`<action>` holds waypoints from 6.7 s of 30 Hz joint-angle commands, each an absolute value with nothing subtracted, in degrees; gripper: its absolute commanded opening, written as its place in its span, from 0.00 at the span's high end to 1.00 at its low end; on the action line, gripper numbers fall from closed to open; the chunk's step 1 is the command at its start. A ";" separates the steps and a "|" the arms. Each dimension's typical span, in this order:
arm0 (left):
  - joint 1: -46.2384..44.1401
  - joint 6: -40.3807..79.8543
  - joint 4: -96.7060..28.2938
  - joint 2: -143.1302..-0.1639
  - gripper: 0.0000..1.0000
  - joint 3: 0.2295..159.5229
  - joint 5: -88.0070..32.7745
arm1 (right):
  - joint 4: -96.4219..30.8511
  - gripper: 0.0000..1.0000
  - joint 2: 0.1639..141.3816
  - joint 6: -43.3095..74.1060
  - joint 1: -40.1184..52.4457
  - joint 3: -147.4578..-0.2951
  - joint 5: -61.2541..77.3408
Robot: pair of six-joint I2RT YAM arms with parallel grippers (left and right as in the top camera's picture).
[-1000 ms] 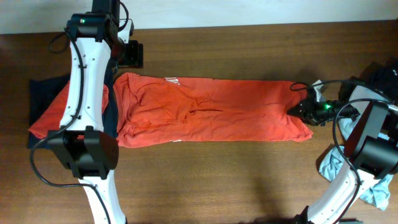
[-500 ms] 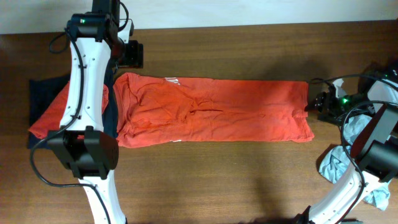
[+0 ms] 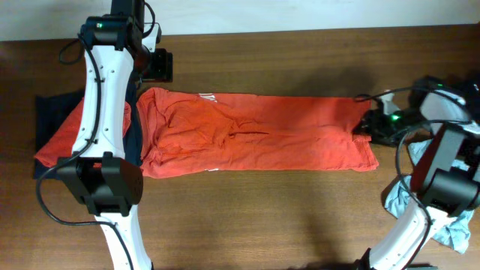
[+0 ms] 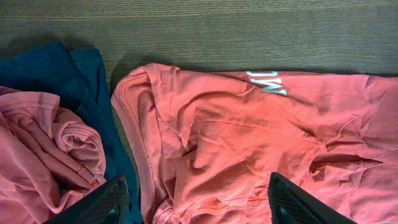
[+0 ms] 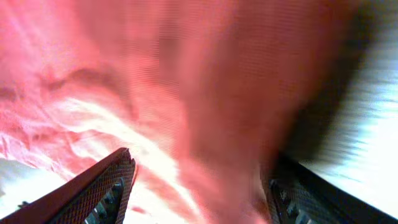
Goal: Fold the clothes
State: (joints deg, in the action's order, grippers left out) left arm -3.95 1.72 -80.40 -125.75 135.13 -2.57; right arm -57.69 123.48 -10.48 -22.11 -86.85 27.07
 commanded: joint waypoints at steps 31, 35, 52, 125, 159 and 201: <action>-3.79 1.65 -80.66 -125.64 0.28 136.20 -2.20 | -64.12 0.96 123.90 -4.69 -22.57 -93.76 9.61; -3.79 1.65 -80.62 -125.64 0.28 136.20 -2.20 | -66.61 0.96 121.71 -2.46 -22.52 -98.96 5.30; -3.66 1.65 -80.66 -125.64 0.28 136.20 -2.17 | -73.36 0.96 119.98 2.94 -10.33 -103.55 2.55; 14.79 1.67 -82.04 -103.81 0.28 136.18 -2.85 | -35.79 0.94 122.43 20.43 44.91 -109.06 14.26; 14.79 1.67 -82.59 -103.81 0.27 136.11 -2.85 | -35.88 0.96 136.27 20.45 35.64 -109.30 17.45; 14.74 1.67 -83.31 -104.12 0.27 135.98 -2.85 | -45.54 0.42 141.23 15.07 33.45 -122.89 22.81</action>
State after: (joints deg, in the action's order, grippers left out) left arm 14.59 1.72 -83.09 -103.53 135.76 -2.42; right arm -44.93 139.92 16.40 31.57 -122.89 26.22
